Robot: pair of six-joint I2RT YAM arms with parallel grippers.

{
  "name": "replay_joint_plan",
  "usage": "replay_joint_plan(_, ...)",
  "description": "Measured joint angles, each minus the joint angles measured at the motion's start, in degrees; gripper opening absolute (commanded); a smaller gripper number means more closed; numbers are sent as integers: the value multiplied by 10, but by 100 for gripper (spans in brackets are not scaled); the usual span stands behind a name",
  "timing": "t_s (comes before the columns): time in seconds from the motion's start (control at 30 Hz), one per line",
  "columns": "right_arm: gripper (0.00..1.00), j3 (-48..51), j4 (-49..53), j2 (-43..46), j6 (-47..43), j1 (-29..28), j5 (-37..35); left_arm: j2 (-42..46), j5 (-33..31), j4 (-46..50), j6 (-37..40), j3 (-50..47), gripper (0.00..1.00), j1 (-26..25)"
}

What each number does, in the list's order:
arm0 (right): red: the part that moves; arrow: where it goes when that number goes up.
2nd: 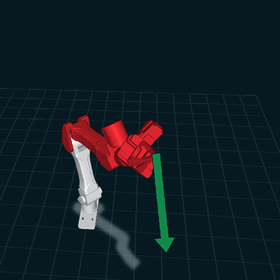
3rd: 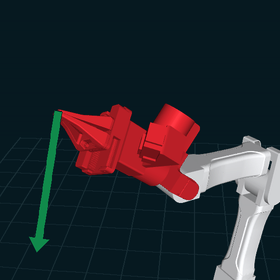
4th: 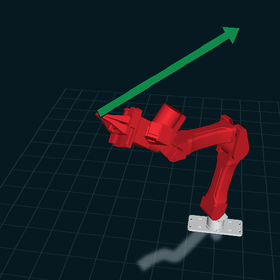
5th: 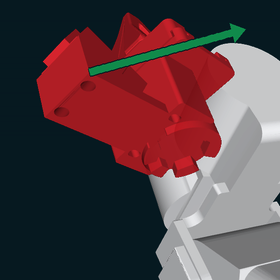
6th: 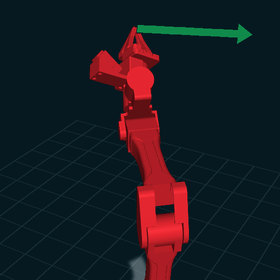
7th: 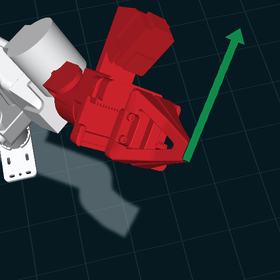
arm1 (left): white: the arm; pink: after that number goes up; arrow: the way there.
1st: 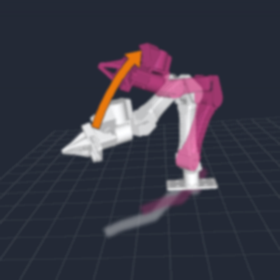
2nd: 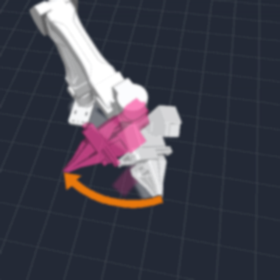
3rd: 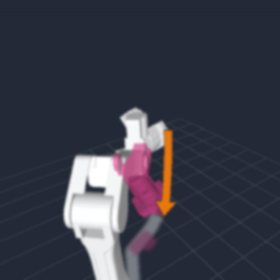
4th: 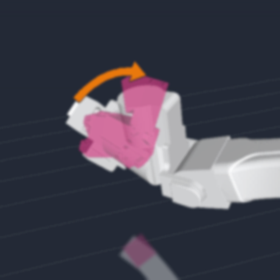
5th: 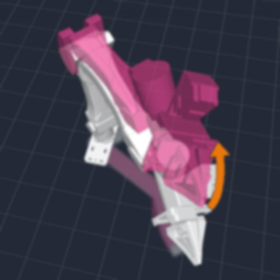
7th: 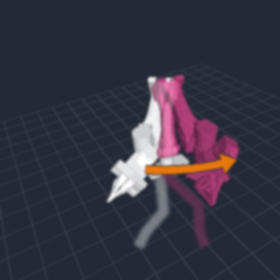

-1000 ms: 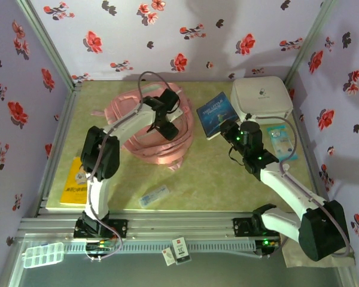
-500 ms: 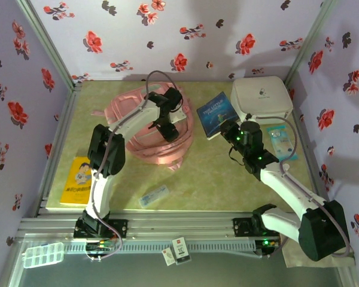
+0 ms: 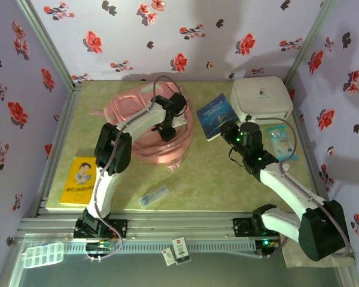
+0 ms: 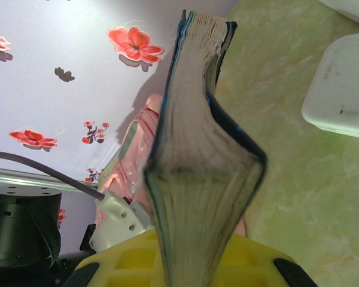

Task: Pack the student bag
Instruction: Open the student bag at the top-center of the table.

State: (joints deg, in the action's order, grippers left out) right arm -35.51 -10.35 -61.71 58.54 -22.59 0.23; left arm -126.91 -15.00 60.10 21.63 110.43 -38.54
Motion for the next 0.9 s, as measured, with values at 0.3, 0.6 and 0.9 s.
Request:
replay_joint_plan(0.3, 11, 0, 2, 8, 0, 0, 0, 40, -83, -97, 11, -11, 0, -31)
replay_joint_plan(0.6, 12, 9, 15, 40, -6, 0, 5, 125, -105, -147, -37, -16, 0, -29)
replay_joint_plan(0.9, 12, 15, -26, 17, -3, 0, 105, 161, -105, -194, -125, -16, 0, -31)
